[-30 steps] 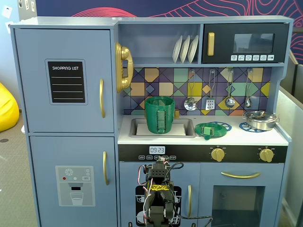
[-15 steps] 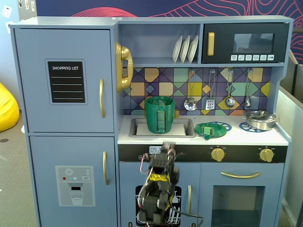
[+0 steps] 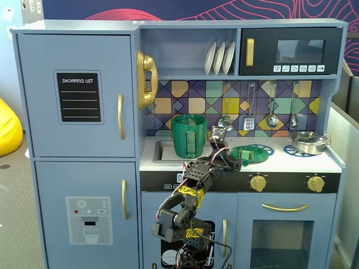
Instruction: Pick up the lid from the counter and put it on the green recipient
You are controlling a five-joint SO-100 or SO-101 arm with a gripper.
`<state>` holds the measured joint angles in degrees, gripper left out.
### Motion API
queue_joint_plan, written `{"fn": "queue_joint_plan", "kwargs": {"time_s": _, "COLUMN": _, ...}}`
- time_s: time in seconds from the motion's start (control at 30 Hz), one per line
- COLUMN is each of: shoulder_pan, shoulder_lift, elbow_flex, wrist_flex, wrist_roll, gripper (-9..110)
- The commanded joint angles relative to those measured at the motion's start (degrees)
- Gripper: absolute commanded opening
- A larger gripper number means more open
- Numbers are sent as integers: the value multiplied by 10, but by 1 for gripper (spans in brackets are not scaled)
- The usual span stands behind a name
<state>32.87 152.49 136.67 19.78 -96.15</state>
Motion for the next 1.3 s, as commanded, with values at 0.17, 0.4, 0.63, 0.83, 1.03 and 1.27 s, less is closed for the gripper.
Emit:
{"fn": "queue_joint_plan", "kwargs": {"time_s": 0.17, "shoulder_pan": 32, "shoulder_lift": -93, "elbow_flex": -47, "wrist_flex": -142, "wrist_roll": 45, "gripper": 35}}
{"fn": "queue_joint_plan", "kwargs": {"time_s": 0.4, "shoulder_pan": 21, "shoulder_lift": -200, "elbow_flex": -105, "wrist_flex": -194, "wrist_roll": 27, "gripper": 35}}
{"fn": "queue_joint_plan", "kwargs": {"time_s": 0.63, "shoulder_pan": 7, "shoulder_lift": -298, "elbow_flex": -185, "wrist_flex": -207, "wrist_roll": 14, "gripper": 34}}
{"fn": "queue_joint_plan", "kwargs": {"time_s": 0.83, "shoulder_pan": -10, "shoulder_lift": -349, "elbow_flex": -226, "wrist_flex": -208, "wrist_roll": 5, "gripper": 32}}
{"fn": "queue_joint_plan", "kwargs": {"time_s": 1.03, "shoulder_pan": -19, "shoulder_lift": -379, "elbow_flex": -244, "wrist_flex": -211, "wrist_roll": -1, "gripper": 31}}
{"fn": "queue_joint_plan", "kwargs": {"time_s": 1.27, "shoulder_pan": -11, "shoulder_lift": -395, "elbow_flex": -256, "wrist_flex": -212, "wrist_roll": -4, "gripper": 29}}
